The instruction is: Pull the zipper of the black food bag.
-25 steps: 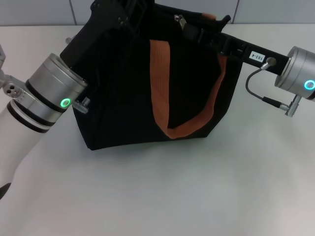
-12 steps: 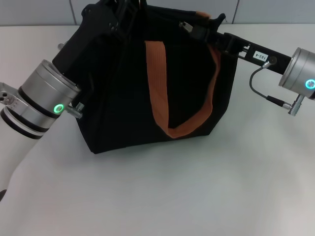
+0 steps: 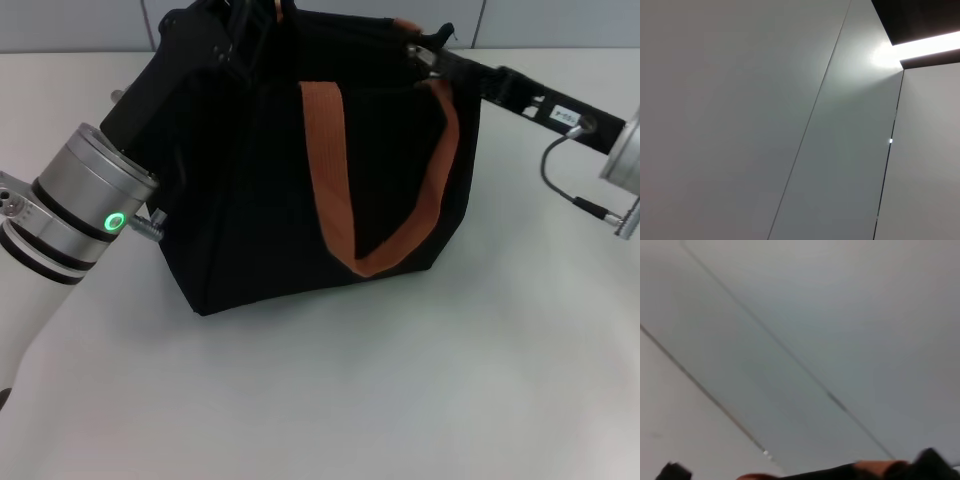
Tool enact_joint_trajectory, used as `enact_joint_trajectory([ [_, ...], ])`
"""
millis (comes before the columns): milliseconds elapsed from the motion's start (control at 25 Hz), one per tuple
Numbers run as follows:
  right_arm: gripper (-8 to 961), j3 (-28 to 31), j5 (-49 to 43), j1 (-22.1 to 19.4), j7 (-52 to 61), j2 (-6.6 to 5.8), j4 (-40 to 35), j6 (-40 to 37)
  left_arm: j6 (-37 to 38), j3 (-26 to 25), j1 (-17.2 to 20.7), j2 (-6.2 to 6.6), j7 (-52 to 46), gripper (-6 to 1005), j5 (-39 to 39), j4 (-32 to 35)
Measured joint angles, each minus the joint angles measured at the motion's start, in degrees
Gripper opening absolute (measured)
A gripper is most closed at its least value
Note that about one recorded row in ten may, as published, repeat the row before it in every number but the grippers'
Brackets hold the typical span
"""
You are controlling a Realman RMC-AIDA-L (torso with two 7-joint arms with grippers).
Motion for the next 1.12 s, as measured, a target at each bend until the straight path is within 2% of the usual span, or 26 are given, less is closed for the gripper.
enact_joint_trajectory([
  [320,0,4.60,-0.17,-2.81,-0.38,-0.23,-0.01,0.09,0.05,-0.75,0.00,0.00,0.00,210,-0.02,0.15],
  [560,0,10.42,0.20,-5.61,-4.90,0.99,0.15,-2.91,-1.80,-3.43,0.11,0.13,-0.01,211,-0.07,1.89],
  [880,84,11.46,0.35,-6.69,-17.79,1.45,3.34,-10.99,-9.99,-4.30,0.04,0.30,-0.39,213,0.00,6.86],
  [1000,116,11.69,0.37,-6.70,-22.51,1.52,5.32,-13.63,-9.45,-4.02,0.98,0.36,-0.51,213,0.02,7.44],
  [1120,191,11.83,0.40,-6.72,-26.17,1.61,7.04,-16.27,-5.49,-4.35,3.22,0.53,-0.84,214,-0.09,8.73],
])
